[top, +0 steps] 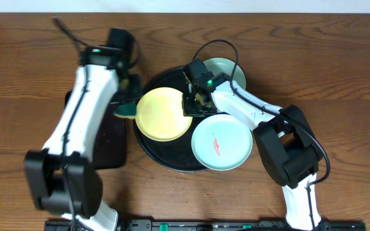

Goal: Clean dirty plates on tray and stack at the side

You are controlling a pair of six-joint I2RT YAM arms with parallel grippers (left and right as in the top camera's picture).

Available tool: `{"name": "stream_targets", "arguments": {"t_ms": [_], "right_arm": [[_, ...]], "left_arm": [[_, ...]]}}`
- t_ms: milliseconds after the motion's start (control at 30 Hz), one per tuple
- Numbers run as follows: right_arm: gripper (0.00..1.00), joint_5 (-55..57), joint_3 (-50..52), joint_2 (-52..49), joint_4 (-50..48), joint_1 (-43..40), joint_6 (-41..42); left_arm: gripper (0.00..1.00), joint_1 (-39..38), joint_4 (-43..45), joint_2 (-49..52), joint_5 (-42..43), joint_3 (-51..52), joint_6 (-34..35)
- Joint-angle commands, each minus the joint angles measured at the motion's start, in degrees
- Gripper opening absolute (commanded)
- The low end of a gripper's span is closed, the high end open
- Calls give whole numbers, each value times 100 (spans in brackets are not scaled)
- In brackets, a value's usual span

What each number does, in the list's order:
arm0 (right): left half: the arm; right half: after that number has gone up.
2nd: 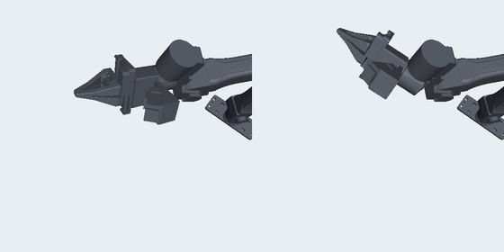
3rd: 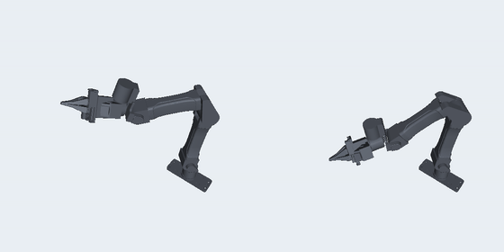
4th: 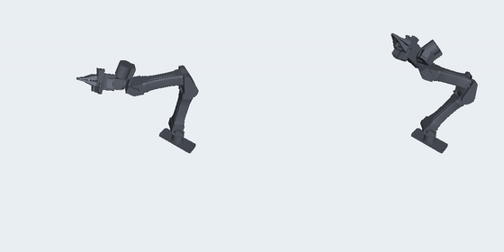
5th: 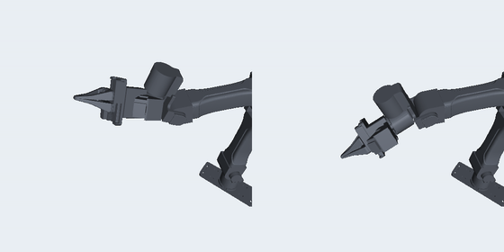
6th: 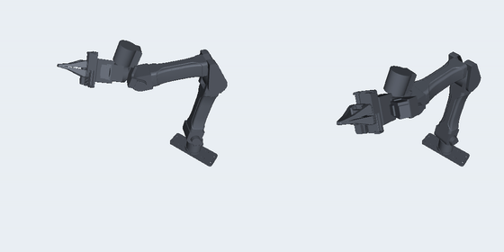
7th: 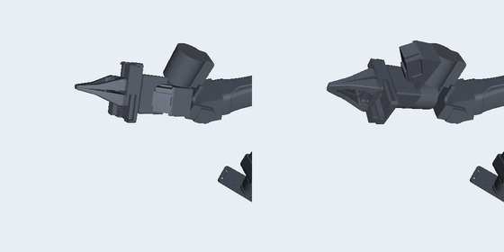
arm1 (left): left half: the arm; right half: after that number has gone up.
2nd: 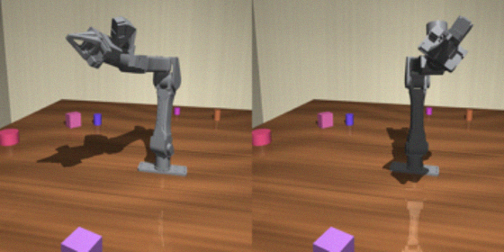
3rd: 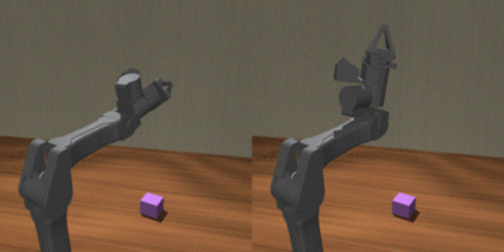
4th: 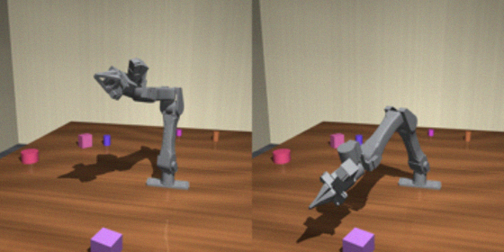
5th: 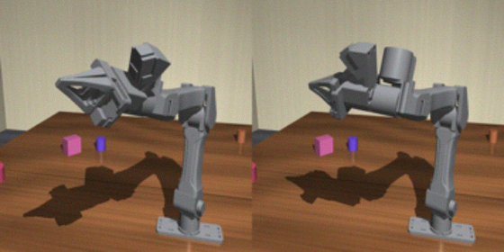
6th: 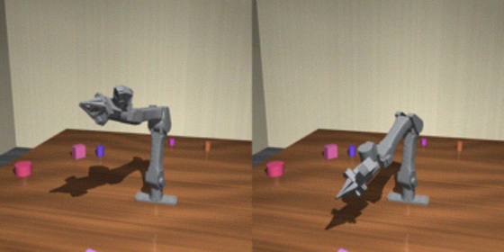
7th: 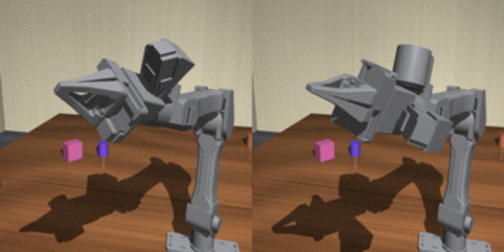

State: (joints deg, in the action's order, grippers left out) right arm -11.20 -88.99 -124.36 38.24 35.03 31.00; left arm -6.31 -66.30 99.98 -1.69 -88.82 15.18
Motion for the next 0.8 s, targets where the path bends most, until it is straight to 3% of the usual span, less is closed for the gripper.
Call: {"name": "stream_targets", "arguments": {"t_ms": [0,333,767], "right_arm": [[1,114,-181,-103,153,144,-380],[1,2068,-717,562,708,734,-787],[1,5217,-861,1469,778,1532,-1410]], "left_arm": [[8,614,-295,-223,-136,-101,-11],[7,1731,-326,-225,-136,-94,-52],[7,1856,-308,-225,-136,-87,-55]]}}
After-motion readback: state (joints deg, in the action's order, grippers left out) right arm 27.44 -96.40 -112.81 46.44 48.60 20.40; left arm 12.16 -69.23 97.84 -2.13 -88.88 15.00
